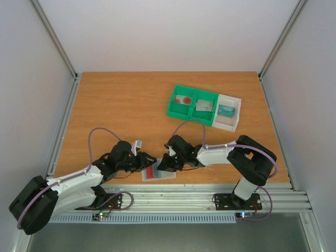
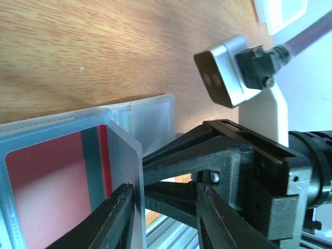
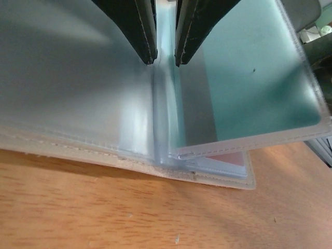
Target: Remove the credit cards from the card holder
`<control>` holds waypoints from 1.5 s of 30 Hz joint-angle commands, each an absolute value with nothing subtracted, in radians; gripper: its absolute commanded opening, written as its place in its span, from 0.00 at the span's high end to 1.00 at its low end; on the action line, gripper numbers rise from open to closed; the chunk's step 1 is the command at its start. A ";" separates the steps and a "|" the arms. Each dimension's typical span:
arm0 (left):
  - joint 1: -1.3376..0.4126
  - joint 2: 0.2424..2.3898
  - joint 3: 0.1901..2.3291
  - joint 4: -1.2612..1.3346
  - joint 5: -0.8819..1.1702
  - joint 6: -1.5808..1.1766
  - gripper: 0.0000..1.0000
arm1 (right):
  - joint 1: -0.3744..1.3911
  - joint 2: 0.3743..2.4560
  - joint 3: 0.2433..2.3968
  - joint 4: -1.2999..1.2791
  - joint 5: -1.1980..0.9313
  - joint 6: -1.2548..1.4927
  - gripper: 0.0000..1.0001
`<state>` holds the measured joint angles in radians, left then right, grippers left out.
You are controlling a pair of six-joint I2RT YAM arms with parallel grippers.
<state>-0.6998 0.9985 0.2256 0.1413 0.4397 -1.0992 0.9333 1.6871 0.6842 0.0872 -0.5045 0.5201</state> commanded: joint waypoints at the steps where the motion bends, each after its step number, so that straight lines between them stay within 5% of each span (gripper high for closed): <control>1: -0.699 1.018 0.247 0.166 0.448 -1.097 0.64 | 0.943 1.627 0.682 0.042 -0.450 0.495 0.87; 22: -0.711 1.086 0.290 0.247 0.481 -1.115 0.61 | 0.942 1.270 0.632 -0.284 -0.185 0.427 0.85; 45: -0.739 1.254 0.343 0.315 0.482 -1.090 0.62 | 0.943 1.157 0.595 -0.295 -0.204 0.434 0.83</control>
